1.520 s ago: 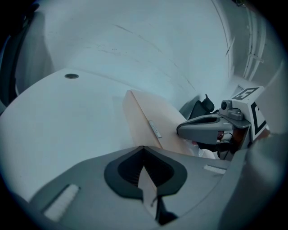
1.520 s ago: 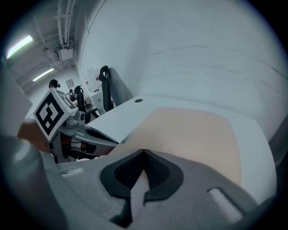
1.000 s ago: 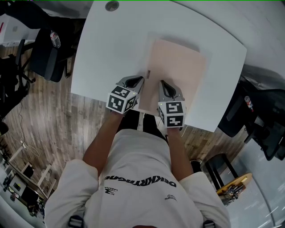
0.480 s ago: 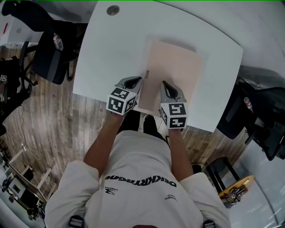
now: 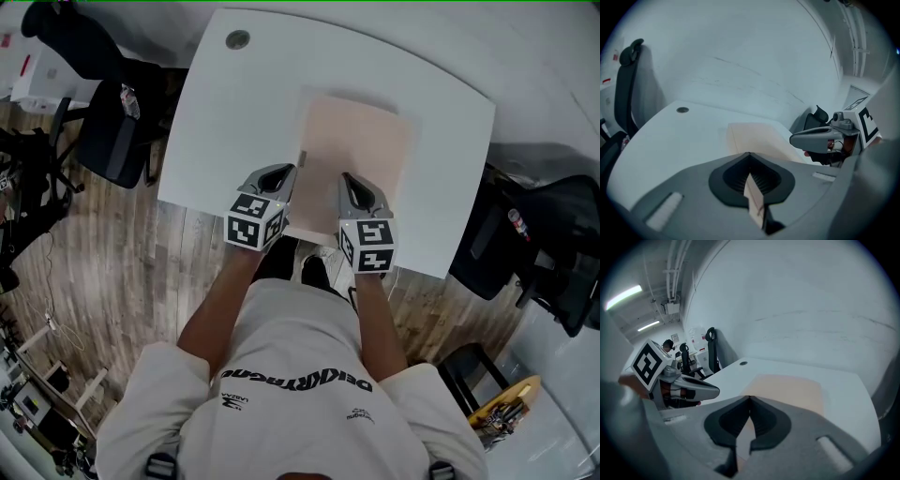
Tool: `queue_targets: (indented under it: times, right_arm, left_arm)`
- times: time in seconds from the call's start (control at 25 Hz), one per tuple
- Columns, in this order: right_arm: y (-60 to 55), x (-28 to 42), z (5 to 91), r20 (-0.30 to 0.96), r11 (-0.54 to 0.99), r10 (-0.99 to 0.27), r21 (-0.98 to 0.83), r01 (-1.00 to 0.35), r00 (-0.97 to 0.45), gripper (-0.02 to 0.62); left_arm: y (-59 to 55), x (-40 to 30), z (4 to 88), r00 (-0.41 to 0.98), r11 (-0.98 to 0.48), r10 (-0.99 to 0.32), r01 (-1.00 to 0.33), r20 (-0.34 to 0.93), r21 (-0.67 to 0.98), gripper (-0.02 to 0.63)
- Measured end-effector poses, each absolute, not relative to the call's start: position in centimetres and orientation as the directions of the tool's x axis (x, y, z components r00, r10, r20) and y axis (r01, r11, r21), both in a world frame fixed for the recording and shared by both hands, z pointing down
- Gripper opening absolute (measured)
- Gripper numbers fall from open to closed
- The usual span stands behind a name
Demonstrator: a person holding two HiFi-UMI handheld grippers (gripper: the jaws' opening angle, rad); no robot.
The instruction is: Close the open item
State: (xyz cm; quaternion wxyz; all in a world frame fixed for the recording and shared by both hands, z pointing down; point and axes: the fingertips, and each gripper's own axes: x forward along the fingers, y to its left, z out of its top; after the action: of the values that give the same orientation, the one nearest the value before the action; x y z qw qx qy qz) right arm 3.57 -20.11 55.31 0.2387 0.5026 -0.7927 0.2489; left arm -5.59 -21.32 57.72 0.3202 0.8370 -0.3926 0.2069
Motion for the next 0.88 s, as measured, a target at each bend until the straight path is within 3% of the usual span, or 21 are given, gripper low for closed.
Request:
queue_targets:
  times: [0.88]
  right_arm:
    - [-17.0, 7.1, 44.8, 0.398, 0.344, -0.83, -0.185, -0.921, -0.39, 0.0]
  left_arm:
    - [-17.9, -3.1, 45.0, 0.549, -0.481, -0.731, -0.836, 0.405, 0.265, 0.003]
